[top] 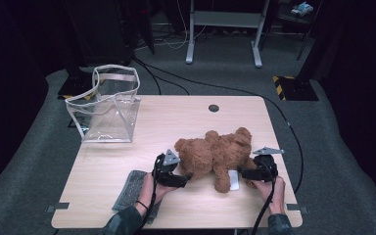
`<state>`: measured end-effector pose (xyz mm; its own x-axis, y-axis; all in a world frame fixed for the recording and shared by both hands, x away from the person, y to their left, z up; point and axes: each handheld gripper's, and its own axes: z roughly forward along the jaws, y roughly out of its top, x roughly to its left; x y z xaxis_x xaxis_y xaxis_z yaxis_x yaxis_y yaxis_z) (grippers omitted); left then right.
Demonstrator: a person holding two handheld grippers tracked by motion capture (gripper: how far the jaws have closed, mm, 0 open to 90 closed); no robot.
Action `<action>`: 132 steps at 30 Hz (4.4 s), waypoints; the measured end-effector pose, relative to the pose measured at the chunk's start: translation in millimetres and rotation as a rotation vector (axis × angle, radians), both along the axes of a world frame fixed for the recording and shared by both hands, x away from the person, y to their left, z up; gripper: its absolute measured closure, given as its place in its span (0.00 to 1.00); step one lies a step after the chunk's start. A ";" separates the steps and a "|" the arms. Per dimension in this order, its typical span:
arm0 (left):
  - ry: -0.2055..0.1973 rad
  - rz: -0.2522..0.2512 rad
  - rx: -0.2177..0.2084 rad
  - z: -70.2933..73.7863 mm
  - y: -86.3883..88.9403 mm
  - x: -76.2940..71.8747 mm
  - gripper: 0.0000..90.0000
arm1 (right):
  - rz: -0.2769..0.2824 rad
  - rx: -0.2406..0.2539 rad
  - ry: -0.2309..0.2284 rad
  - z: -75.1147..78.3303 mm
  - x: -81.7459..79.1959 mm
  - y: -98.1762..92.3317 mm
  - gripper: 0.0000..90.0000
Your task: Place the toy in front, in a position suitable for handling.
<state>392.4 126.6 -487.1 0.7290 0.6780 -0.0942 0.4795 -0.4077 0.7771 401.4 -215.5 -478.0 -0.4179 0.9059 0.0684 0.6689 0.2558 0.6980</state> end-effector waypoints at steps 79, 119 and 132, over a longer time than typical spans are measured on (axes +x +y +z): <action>-0.041 -0.020 -0.104 1.2 1.8 15.2 0.88 | 0.024 0.057 -0.074 -7.4 12.7 0.9 0.87; -0.178 0.060 0.002 46.2 79.3 51.5 0.90 | 0.105 -0.019 -0.267 38.7 33.6 85.9 0.88; -0.067 0.138 0.046 3.7 104.7 64.6 0.88 | 0.104 -0.011 -0.066 -3.7 51.0 116.7 0.80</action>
<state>457.0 231.3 -483.4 0.6321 0.7747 -0.0151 0.4810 -0.3770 0.7915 452.4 -98.7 -481.7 -0.5133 0.8578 0.0279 0.5905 0.3294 0.7367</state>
